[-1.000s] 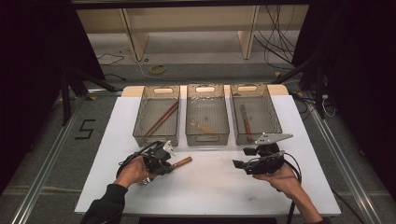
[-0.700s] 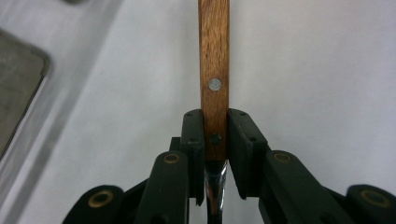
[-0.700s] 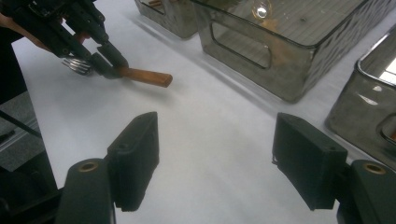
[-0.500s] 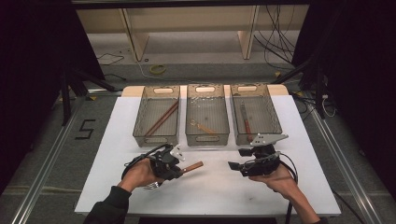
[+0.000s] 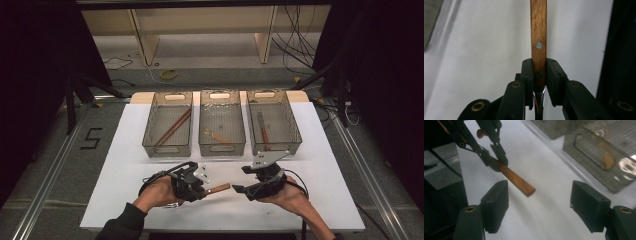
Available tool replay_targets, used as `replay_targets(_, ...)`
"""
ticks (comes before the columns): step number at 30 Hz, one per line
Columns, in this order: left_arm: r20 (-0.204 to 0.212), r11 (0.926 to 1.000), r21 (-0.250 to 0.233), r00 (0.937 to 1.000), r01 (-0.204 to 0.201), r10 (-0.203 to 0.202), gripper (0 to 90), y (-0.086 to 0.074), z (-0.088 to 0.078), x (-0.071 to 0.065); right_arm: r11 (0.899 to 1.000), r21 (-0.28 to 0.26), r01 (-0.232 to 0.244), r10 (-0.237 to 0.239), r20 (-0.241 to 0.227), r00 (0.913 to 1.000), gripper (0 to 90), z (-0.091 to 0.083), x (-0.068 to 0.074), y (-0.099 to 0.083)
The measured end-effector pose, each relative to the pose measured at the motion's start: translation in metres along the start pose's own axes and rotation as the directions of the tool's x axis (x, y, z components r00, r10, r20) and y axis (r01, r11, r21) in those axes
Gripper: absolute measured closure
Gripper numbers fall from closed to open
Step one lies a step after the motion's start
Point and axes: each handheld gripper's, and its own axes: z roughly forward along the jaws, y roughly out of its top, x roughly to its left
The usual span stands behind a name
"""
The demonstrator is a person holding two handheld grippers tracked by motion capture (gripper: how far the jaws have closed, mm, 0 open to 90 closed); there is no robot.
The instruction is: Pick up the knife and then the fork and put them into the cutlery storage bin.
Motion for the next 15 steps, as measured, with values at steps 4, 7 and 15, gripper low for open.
replay_targets(4, 0.016, 0.9989, 0.01, 0.9989, -0.045, 0.045, 76.6, 0.007, 0.0, -0.01, 0.997, 0.04, 0.062, -0.061, -0.032, 0.9977, 31.8, 0.01, 0.009, 0.001)
replay_targets(7, 0.021, 0.9973, 0.006, 0.9972, -0.073, 0.073, 76.6, 0.012, -0.001, -0.017, 0.992, 0.077, 0.105, -0.1, -0.063, 0.993, 31.8, 0.016, 0.015, 0.0)
replay_targets(15, 0.035, 0.9937, 0.011, 0.9932, -0.111, 0.111, 76.6, 0.017, 0.004, -0.026, 0.973, 0.14, 0.184, -0.166, -0.127, 0.9778, 37.4, 0.026, 0.024, -0.003)
